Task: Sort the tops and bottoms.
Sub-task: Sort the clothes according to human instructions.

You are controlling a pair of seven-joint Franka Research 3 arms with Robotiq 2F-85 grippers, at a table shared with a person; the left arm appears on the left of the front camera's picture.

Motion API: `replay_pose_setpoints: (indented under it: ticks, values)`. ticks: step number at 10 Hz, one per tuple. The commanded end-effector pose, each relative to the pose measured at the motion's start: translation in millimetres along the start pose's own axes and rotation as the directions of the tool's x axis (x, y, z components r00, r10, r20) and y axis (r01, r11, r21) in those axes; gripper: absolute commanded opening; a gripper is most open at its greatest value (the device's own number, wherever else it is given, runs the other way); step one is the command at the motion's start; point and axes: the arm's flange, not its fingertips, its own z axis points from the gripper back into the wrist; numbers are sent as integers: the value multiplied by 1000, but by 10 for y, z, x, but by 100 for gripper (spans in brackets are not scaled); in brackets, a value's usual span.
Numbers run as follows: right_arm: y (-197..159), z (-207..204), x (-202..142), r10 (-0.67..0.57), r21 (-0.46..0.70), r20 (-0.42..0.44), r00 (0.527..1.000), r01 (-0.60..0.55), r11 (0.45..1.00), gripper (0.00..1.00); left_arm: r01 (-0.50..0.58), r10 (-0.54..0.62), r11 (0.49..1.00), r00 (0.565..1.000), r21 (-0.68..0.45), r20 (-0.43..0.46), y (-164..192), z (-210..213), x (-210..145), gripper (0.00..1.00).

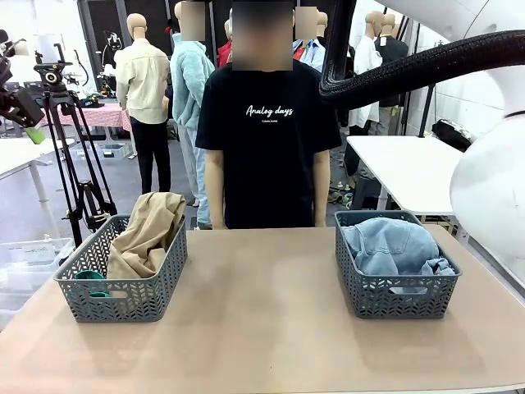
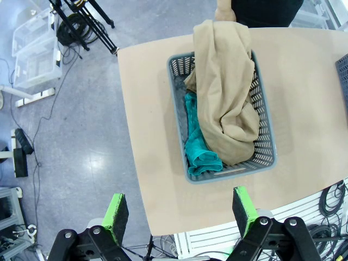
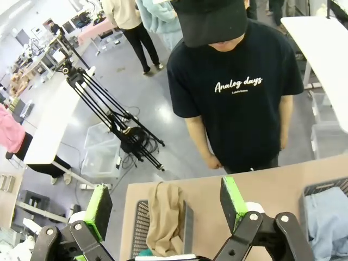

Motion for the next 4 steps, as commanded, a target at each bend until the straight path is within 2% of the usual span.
replay_pose_setpoints:
  ticks: [1, 4]
  values:
    - [12, 7, -3, 2, 5, 2, 1000, -2, 1000, 100, 3, -3, 1000, 1000, 1, 5, 25, 10, -5, 100]
    - [12, 7, -3, 2, 5, 2, 1000, -2, 1000, 100, 3, -3, 1000, 1000, 1, 5, 25, 10, -5, 100]
